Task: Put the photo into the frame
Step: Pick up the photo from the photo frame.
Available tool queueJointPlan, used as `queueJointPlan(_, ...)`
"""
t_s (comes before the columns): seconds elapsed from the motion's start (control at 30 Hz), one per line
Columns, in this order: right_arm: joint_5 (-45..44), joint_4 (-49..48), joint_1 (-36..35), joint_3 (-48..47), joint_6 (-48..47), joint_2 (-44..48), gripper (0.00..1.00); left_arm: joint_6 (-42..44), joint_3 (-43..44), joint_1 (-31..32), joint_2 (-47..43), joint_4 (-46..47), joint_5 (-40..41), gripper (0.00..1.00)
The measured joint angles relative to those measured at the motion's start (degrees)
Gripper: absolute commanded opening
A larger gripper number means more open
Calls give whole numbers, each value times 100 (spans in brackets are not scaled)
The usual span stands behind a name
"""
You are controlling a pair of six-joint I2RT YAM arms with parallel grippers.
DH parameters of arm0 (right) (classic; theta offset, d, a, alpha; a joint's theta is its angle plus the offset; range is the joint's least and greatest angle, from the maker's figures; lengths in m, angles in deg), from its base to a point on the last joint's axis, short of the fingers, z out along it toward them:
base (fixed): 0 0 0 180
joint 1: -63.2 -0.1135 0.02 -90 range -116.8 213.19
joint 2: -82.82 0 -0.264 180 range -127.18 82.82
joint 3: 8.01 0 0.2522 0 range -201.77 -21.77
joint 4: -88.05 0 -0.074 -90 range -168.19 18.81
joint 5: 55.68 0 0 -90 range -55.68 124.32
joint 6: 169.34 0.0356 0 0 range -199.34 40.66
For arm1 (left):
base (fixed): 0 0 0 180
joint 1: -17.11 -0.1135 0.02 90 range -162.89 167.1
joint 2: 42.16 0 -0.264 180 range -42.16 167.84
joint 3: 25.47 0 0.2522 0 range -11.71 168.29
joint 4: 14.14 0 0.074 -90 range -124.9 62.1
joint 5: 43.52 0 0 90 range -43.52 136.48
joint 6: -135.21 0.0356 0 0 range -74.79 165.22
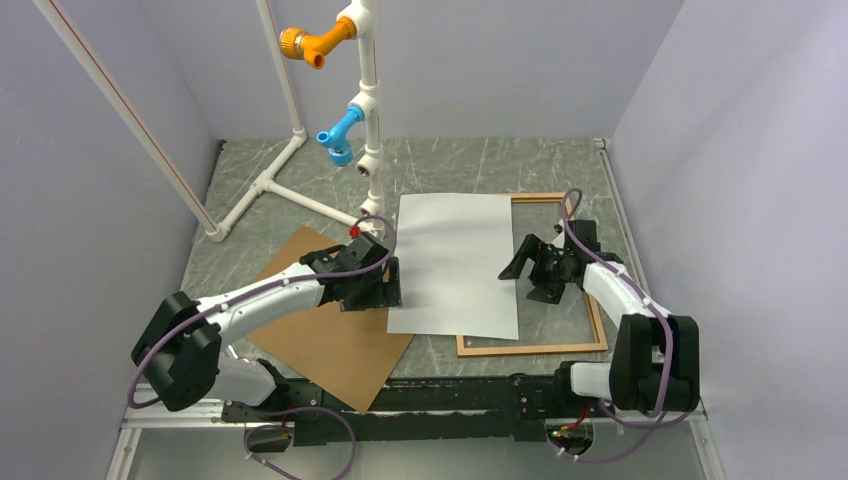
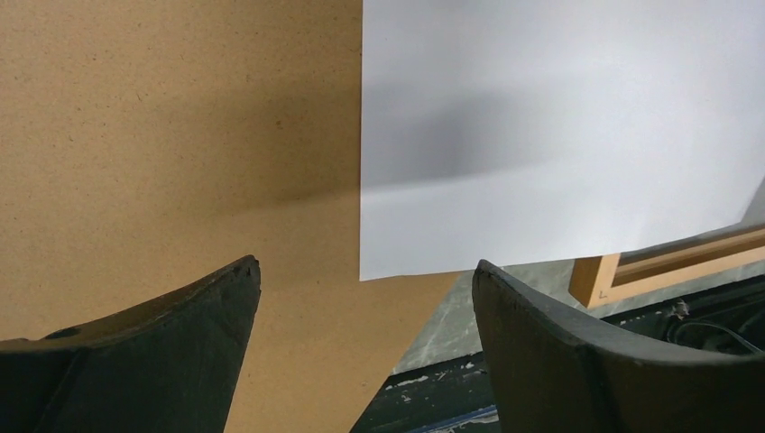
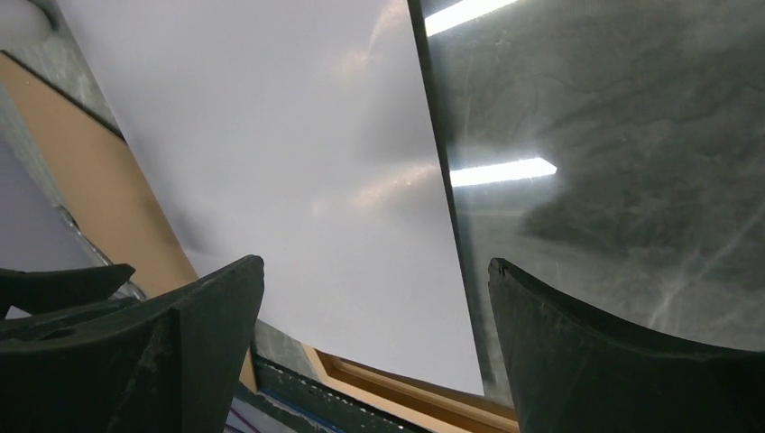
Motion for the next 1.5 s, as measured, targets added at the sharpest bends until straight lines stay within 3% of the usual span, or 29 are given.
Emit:
queueJointPlan(0.77,1034,-1266,-20,-55,-46,-1198,93,50,98,-4,1021,131,-164,83)
queueJointPlan(1.5,2321,-2835,-140,549,822,-339,84,168,382,39,1375,-94,-157,82)
